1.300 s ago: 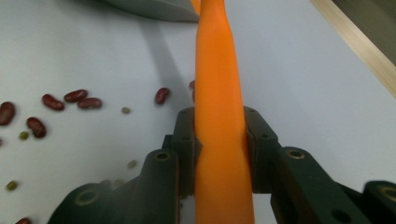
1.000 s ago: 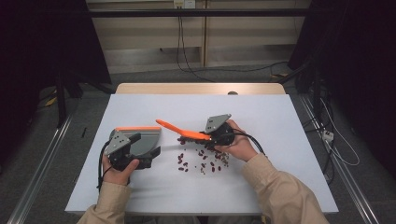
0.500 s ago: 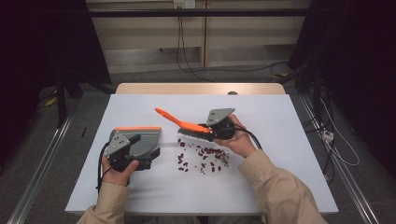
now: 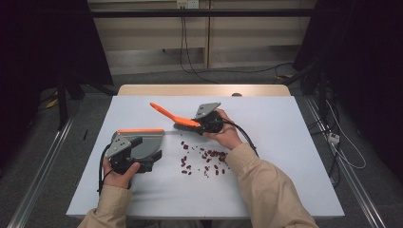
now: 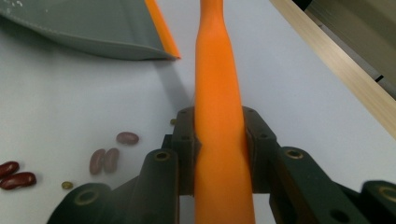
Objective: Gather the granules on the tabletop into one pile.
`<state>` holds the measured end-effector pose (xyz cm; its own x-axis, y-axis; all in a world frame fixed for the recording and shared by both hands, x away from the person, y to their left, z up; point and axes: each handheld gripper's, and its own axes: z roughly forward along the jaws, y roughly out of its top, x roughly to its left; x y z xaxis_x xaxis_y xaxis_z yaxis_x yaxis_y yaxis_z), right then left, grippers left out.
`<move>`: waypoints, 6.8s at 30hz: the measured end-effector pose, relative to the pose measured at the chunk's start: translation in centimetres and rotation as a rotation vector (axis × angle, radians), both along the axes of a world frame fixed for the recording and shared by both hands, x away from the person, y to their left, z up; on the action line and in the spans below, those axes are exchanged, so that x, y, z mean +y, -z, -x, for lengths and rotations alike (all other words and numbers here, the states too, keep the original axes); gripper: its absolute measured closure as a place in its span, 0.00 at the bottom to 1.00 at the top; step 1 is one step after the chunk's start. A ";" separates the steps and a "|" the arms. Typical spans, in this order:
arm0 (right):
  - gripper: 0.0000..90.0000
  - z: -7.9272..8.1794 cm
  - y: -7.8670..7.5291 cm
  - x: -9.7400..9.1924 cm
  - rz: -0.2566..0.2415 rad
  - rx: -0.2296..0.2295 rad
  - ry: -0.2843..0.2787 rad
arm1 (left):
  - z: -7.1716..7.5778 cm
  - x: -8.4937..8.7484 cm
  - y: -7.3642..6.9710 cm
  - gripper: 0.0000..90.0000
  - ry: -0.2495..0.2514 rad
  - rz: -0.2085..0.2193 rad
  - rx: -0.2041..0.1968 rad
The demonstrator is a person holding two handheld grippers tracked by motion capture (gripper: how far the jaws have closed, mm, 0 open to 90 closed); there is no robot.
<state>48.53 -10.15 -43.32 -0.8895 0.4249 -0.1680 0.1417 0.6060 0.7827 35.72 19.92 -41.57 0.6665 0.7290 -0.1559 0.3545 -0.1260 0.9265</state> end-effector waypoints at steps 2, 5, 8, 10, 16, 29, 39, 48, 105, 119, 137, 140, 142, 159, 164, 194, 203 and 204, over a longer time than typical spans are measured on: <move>0.79 0.4 -0.1 0.0 0.010 0.004 -0.016 | 0.0 0.1 0.0 0.05 0.000 -0.004 -0.002; 0.79 1.0 -0.2 -0.1 0.007 0.014 -0.037 | 0.0 0.1 -0.1 0.05 0.001 -0.003 -0.005; 0.79 1.9 -0.2 0.0 0.009 0.015 -0.063 | 0.0 0.1 -0.1 0.05 0.001 -0.003 -0.005; 0.79 2.5 -0.2 0.0 0.011 0.017 -0.087 | 0.1 0.1 -0.1 0.05 0.000 -0.003 -0.003; 0.79 4.2 -0.5 -0.5 0.030 0.021 -0.145 | 0.2 0.0 -0.2 0.05 0.000 -0.006 -0.008; 0.79 6.5 -0.7 -1.8 0.018 0.044 -0.174 | 0.3 -0.3 -0.1 0.05 0.019 -0.014 -0.003; 0.79 6.4 -1.7 -2.8 -0.058 0.017 -0.114 | 0.3 -0.4 -0.1 0.05 0.023 -0.020 0.000; 0.79 3.8 -1.6 -6.9 -0.014 -0.009 0.020 | 0.2 -0.5 0.0 0.05 0.022 -0.022 -0.002; 0.79 10.2 -2.5 -2.1 -0.465 0.228 0.359 | 0.4 0.0 -0.1 0.05 0.008 -0.020 -0.014; 0.79 11.5 -1.4 1.3 -0.514 0.323 0.377 | 0.4 0.0 -0.2 0.05 0.005 -0.016 -0.018; 0.79 12.5 1.4 4.5 -0.531 0.435 0.473 | 0.4 0.0 -0.3 0.05 0.006 -0.020 -0.028; 0.79 12.2 1.5 4.1 -0.508 0.439 0.508 | 0.5 0.0 -0.4 0.05 0.005 -0.023 -0.029; 0.79 12.2 1.6 3.7 -0.487 0.434 0.527 | 0.5 0.0 -0.3 0.05 0.003 -0.021 -0.027; 0.78 12.3 1.6 0.5 -0.435 0.427 0.617 | 0.5 -0.1 -0.4 0.05 0.008 -0.031 -0.033; 0.78 12.3 1.4 -0.4 -0.420 0.423 0.639 | 0.5 -0.2 -0.4 0.05 0.008 -0.032 -0.034; 0.78 12.7 1.1 -4.6 -0.408 0.402 0.697 | 0.5 -0.3 -0.3 0.05 0.013 -0.036 -0.033; 0.78 12.8 0.9 -5.5 -0.402 0.398 0.710 | 0.5 -0.4 -0.3 0.05 0.013 -0.037 -0.033; 0.78 12.8 0.9 -5.6 -0.404 0.397 0.710 | 0.5 -0.4 -0.3 0.05 0.014 -0.037 -0.033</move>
